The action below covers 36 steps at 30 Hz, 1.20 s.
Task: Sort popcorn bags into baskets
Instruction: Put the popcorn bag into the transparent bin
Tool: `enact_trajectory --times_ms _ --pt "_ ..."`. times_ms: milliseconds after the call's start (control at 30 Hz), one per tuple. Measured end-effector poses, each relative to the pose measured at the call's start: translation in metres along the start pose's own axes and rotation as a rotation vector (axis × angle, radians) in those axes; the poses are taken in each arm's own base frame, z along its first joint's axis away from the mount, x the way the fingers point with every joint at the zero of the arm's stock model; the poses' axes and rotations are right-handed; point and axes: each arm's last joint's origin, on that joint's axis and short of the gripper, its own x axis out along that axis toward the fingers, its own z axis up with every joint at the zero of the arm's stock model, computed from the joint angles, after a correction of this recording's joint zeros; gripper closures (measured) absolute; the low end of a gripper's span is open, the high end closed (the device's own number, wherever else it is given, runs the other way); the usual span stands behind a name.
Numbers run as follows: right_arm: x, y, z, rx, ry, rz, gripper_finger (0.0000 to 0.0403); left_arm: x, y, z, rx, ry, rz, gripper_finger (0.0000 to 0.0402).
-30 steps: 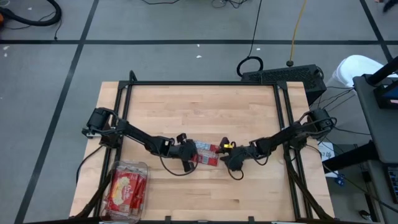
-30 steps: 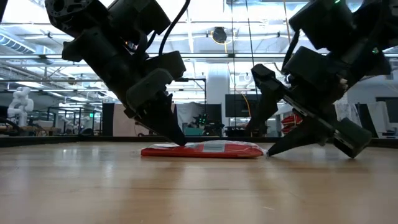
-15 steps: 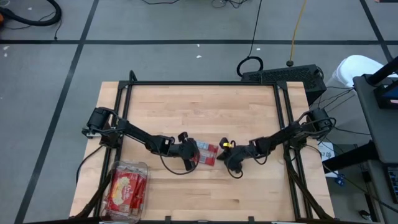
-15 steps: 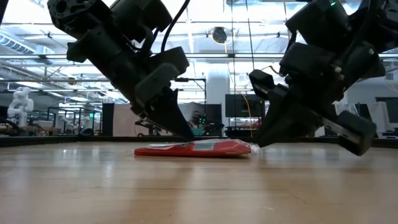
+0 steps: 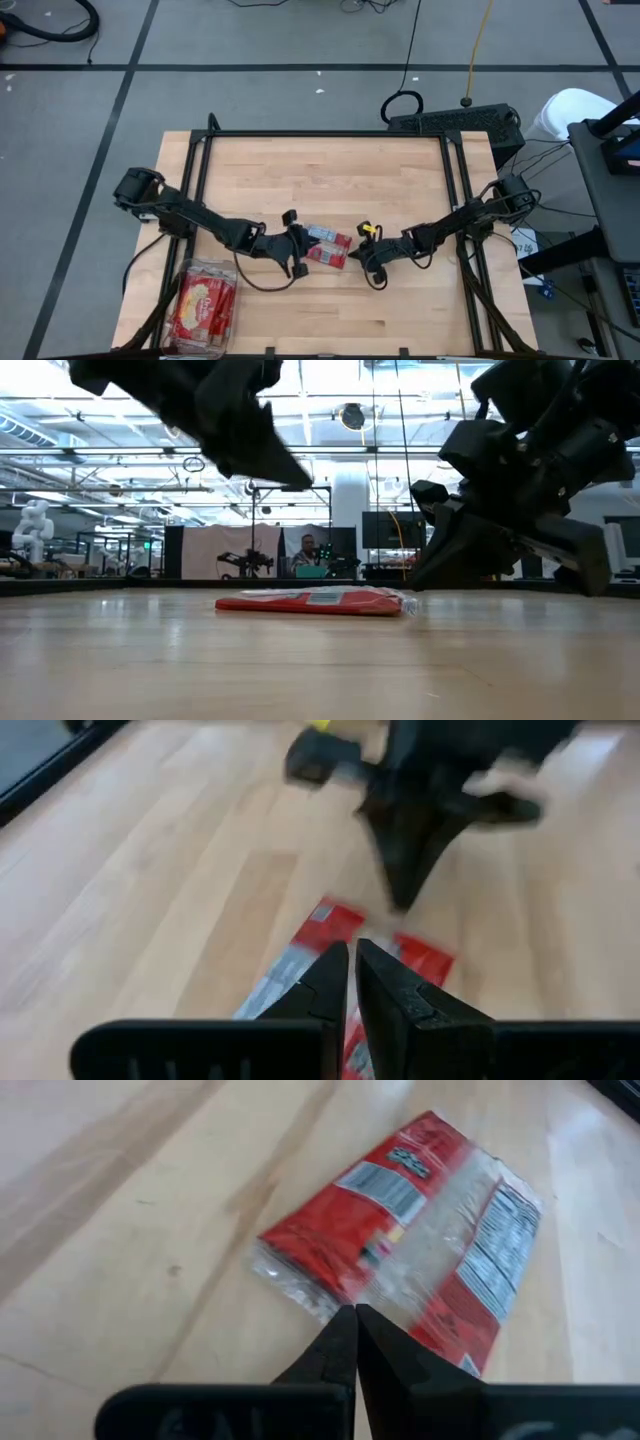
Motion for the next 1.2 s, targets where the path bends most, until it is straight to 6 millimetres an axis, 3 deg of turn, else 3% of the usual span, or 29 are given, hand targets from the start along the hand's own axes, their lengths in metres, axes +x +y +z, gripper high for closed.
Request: enact_trajectory --times_ms 100,333,500,733,867,1000,1200 --pt "0.0 0.0 0.002 -0.012 0.008 -0.001 0.0402 0.005 0.001 -0.007 0.026 0.03 0.032 0.0369" --pt "0.002 -0.002 0.014 -0.072 0.153 -0.091 0.0384 0.037 0.014 -0.036 0.002 0.156 0.103 0.0369" --pt "0.002 -0.006 0.023 -0.034 0.287 -0.116 0.0327 0.055 0.021 -0.057 -0.044 0.249 0.124 0.0369" --pt "0.001 -0.01 0.02 -0.072 0.367 -0.099 0.0222 0.065 0.02 -0.064 -0.073 0.247 0.126 0.0369" --pt "0.003 -0.013 0.018 -0.119 0.372 -0.068 0.0183 0.065 0.019 -0.064 -0.077 0.239 0.118 0.0369" --pt "0.006 -0.015 0.019 -0.152 0.327 0.0 0.0178 0.065 0.019 -0.064 -0.075 0.239 0.113 0.0369" --pt "0.016 -0.022 0.019 -0.148 0.247 0.037 0.0212 0.066 0.019 -0.064 -0.074 0.228 0.105 0.0369"
